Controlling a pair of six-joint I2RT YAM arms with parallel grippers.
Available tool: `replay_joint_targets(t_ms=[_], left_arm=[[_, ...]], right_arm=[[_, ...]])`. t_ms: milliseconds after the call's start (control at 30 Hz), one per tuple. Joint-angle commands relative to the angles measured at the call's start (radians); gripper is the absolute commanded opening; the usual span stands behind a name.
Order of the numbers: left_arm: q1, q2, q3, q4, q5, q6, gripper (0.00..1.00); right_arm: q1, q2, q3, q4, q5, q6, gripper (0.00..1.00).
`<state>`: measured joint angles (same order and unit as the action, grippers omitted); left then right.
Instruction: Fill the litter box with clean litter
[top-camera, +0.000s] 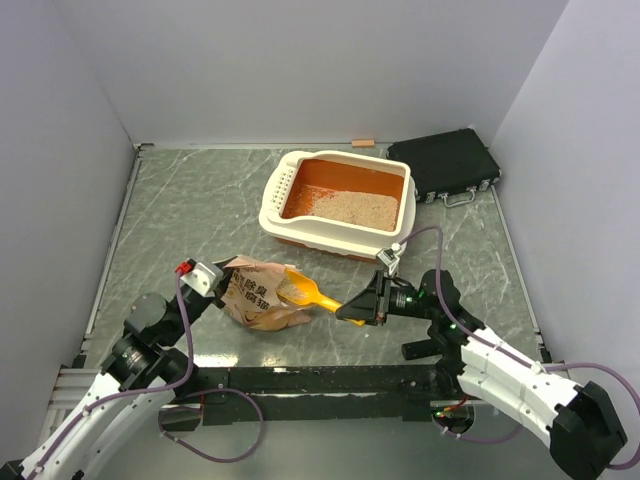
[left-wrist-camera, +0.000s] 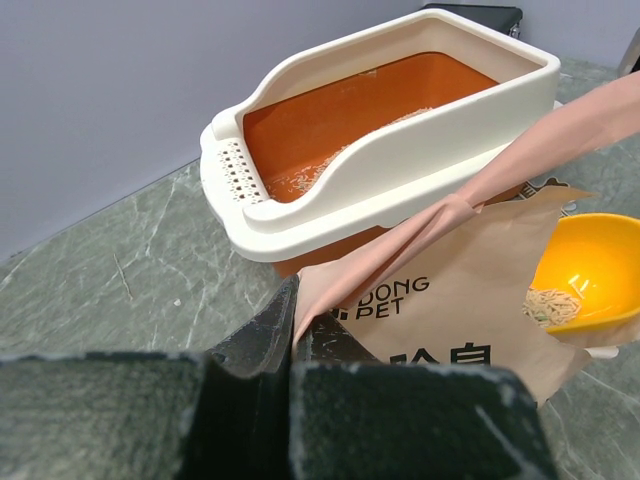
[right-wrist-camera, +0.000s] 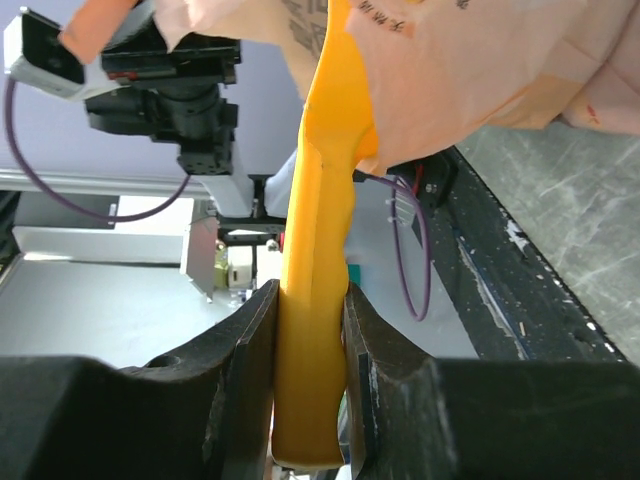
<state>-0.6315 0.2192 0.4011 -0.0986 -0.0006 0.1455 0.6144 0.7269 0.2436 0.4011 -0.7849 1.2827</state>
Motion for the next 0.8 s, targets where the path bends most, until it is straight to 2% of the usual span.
replay_joint_targets(t_ms=[0, 333, 600, 767], left_arm=[[0.003, -0.026, 0.016, 0.149, 0.016, 0.000, 0.01], [0.009, -0.041, 0.012, 0.157, 0.004, 0.006, 0.01], [0.022, -0.046, 0.013, 0.166, -0.140, 0.003, 0.01], [0.042, -0.044, 0.012, 0.175, -0.185, -0.001, 0.01]], right_arm=[[-0.008, -0.076, -0.027, 0.051, 0.042, 0.044, 0.00], [-0.008, -0.202, -0.053, -0.042, 0.059, 0.052, 0.00], [-0.008, -0.287, -0.020, -0.203, 0.059, 0.015, 0.00], [-0.008, -0.314, -0.013, -0.243, 0.058, 0.003, 0.00]])
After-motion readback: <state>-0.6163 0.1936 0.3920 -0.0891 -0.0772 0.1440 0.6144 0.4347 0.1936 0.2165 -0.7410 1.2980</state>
